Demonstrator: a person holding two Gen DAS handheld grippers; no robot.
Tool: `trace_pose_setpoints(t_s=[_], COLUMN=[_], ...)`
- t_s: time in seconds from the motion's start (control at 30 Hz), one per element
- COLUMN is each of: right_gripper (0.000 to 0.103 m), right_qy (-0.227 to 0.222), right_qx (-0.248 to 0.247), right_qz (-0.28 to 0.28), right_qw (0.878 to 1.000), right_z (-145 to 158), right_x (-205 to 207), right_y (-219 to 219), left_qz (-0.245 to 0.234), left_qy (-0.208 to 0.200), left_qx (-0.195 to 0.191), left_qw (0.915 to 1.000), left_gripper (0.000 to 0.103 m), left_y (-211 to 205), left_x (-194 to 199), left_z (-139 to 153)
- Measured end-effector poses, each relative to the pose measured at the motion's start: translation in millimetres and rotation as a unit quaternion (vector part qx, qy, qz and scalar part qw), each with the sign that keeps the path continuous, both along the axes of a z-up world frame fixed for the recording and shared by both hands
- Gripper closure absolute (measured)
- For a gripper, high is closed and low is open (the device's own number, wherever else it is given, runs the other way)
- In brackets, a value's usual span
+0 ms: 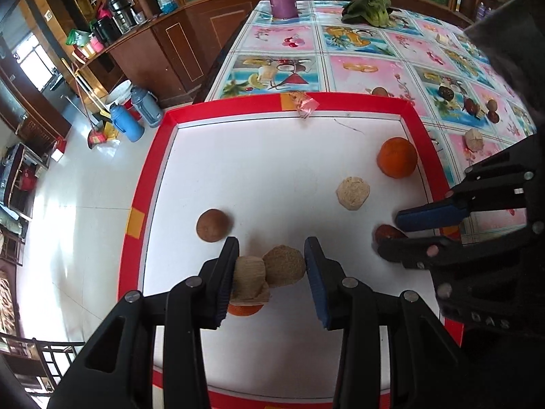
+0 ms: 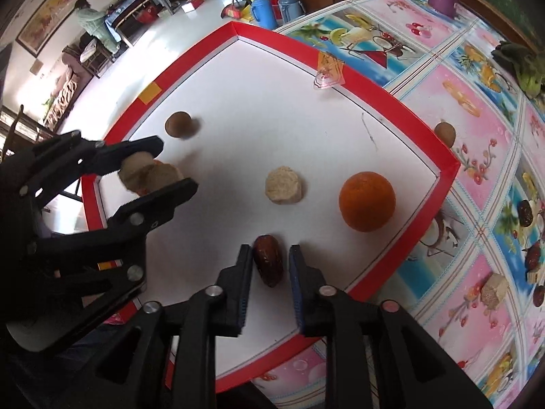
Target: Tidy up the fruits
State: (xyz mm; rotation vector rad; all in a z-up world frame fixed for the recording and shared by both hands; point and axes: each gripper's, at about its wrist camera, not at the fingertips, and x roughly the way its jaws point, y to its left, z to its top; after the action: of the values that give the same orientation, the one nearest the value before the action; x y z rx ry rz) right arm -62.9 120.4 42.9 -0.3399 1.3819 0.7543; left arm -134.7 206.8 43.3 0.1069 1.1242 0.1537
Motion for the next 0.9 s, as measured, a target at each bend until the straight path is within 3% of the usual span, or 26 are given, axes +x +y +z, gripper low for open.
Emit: trace_pose_setpoints(t_s=[0.13,0.23,0.37,0.43,0.7,0.9], right_gripper=[0.077,0.076,0.074,0.074,0.074,0.073], right_qy=[-0.034,-0.058,-0.071,-0.069,-0.073,-0.074], right_qx=[0.033,0.067,0.091,0.097,0.09,0.079], right_qz=[-0.007,-0.031,-0.091,-0.129,-0.23,-0.262], right_qw=[0.999,0.996,0.989,0.985,0.966,0.959], right_z=[21.8,41.3,53.0,53.5,49.6,49.2], right_x=[-0.8,1.5,10.7,17.3,19.3,13.8], right_y=[-18.1,-42.1,-82.6,-107.2,-180.2,-213.3], left_qz=[0.0,0.01,0.019,0.026,0.032,0.016], left_qy=[0.006,0.01,-0.003,-0.018,-0.061,-0.046], left_qx=[0.014,0.011,0.009,0.0,-0.042,-0.062], left_qw=[0.9999,0.9998,0.9998,0.9995,0.9968,0.9969], left_gripper=[0.059,0.051,0.044,0.035,0.035,0.035], left_y=[-5.3,-5.0,-5.2,-4.7,-16.1,-38.4], left_x=[5.4,8.8,15.7,20.6,42.2,44.0], left_z=[-2.3,-0.9,12.8,24.6,60.4,54.4])
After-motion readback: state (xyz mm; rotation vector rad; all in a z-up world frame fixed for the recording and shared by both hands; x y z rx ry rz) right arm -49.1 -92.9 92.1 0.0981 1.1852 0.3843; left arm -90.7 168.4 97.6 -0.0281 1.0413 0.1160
